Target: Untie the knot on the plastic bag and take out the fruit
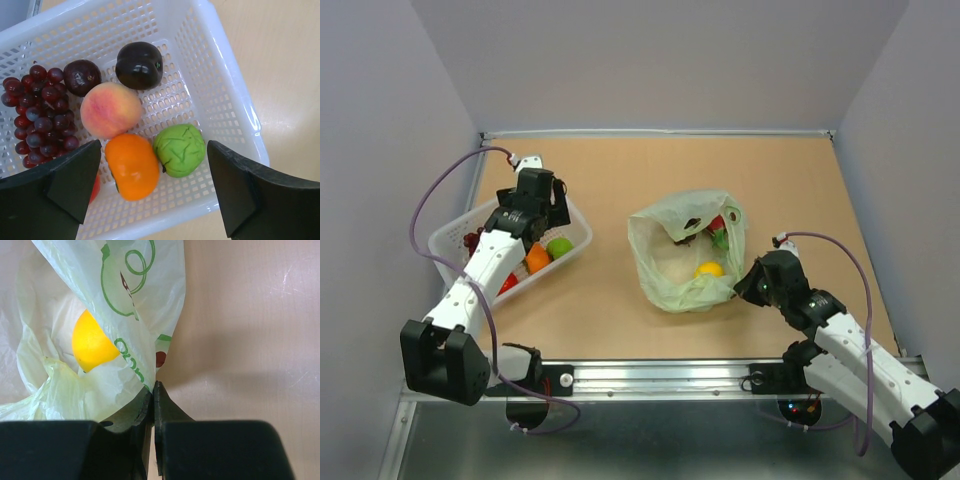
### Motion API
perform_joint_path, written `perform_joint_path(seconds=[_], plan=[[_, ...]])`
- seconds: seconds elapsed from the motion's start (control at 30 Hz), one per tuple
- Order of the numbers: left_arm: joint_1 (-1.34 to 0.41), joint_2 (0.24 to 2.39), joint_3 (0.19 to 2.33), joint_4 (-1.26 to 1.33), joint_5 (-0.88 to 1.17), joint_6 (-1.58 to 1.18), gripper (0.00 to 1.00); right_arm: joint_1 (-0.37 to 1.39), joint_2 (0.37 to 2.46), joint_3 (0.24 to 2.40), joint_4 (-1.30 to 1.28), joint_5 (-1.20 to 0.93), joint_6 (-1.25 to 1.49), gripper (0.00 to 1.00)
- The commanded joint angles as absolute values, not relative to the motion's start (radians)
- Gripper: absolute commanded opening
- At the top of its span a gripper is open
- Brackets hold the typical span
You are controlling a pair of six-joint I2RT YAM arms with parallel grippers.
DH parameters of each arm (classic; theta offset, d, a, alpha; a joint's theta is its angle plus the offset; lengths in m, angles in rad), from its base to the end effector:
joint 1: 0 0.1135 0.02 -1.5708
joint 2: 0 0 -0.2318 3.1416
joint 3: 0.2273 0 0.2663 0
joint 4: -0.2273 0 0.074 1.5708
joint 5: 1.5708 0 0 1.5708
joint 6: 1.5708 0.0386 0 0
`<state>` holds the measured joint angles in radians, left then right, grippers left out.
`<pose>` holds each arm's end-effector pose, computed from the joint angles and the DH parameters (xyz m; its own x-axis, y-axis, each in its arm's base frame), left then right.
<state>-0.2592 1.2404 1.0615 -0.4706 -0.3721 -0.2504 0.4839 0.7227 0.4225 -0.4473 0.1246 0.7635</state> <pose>0.2920 -0.0629 0.2791 -0.5562 -0.0913 -0.8260 -0.1847 0.9827 0.0157 0.1740 0.0861 0.1711 -0.6981 0.4082 -0.5882 0.1409 0.8838 0.4461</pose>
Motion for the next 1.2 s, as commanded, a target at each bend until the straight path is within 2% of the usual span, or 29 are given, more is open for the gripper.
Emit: perform_joint_path(seconds=[0.0,0.13,0.37,0.43,0.63,1.0,1.17], plan=[[-0.256,1.187,1.072,-0.462,-0.339,-0.256,0.98,0.480,0.727,0.420,-0.440,0.144,0.750,0.09],[-0.351,1.143,1.066,-0.434,-0.247,-0.293,0.98,0.480,0.733,0.423,-0.440,0.144,0.749,0.09],[-0.734,1.149,1.081,-0.279,-0.183,-0.493,0.97,0.480,0.758,0.433,-0.440,0.147,0.755,0.09],[-0.848,1.189,1.100,-0.216,-0.192,-0.520,0.96,0.480,0.767,0.442,-0.440,0.146,0.750,0.09],[-1.038,1.374,1.221,-0.166,-0.245,-0.529,0.95,0.480,0.767,0.451,-0.440,0.163,0.746,0.09],[-1.089,1.713,1.319,-0.158,-0.308,-0.549,0.95,0.480,0.756,0.466,-0.440,0.166,0.742,0.09],[-1.057,1.802,1.359,-0.149,-0.428,-0.534,0.95,0.480,0.758,0.472,-0.440,0.155,0.742,0.09]])
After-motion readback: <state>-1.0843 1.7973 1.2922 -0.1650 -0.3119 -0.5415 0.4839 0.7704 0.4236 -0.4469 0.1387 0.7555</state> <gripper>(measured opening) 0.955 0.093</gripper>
